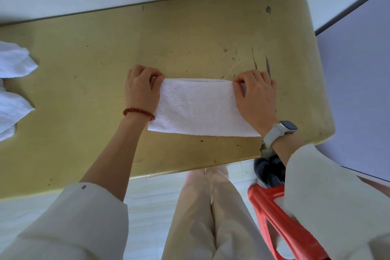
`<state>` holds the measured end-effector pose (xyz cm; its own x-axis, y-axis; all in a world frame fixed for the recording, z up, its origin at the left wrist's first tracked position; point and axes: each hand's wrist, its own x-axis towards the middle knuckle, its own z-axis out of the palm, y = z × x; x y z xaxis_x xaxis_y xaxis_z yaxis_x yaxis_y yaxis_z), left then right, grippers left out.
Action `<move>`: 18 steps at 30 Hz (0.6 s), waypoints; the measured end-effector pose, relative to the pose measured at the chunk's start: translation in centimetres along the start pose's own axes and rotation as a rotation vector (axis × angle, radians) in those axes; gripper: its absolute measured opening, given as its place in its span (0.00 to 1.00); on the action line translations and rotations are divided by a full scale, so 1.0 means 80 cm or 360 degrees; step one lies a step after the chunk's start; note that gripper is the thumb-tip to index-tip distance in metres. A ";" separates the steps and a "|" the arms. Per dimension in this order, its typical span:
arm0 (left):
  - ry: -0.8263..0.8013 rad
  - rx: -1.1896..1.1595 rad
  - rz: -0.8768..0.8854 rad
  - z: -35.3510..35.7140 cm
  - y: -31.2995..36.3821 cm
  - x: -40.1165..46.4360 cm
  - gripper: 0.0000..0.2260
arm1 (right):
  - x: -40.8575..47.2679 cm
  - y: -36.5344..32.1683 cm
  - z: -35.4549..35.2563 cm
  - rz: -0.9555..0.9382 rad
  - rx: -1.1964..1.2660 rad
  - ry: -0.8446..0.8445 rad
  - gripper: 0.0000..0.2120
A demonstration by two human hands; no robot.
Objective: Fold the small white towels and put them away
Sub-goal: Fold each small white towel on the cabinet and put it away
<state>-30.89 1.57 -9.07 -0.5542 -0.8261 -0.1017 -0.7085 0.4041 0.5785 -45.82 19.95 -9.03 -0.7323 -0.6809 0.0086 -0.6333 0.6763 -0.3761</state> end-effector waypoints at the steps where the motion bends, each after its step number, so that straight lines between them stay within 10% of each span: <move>1: 0.0011 -0.0003 0.0007 0.001 0.000 -0.001 0.07 | 0.002 -0.001 -0.001 0.0013 -0.0007 -0.0013 0.07; 18: -0.0064 0.0233 0.0639 0.025 0.028 -0.007 0.04 | 0.012 -0.014 0.009 -0.0154 -0.0119 0.0158 0.06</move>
<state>-33.03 3.76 -9.36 -0.8131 -0.5773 0.0752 -0.4860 0.7443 0.4580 -45.60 18.31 -9.29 -0.6857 -0.7154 0.1346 -0.7164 0.6304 -0.2989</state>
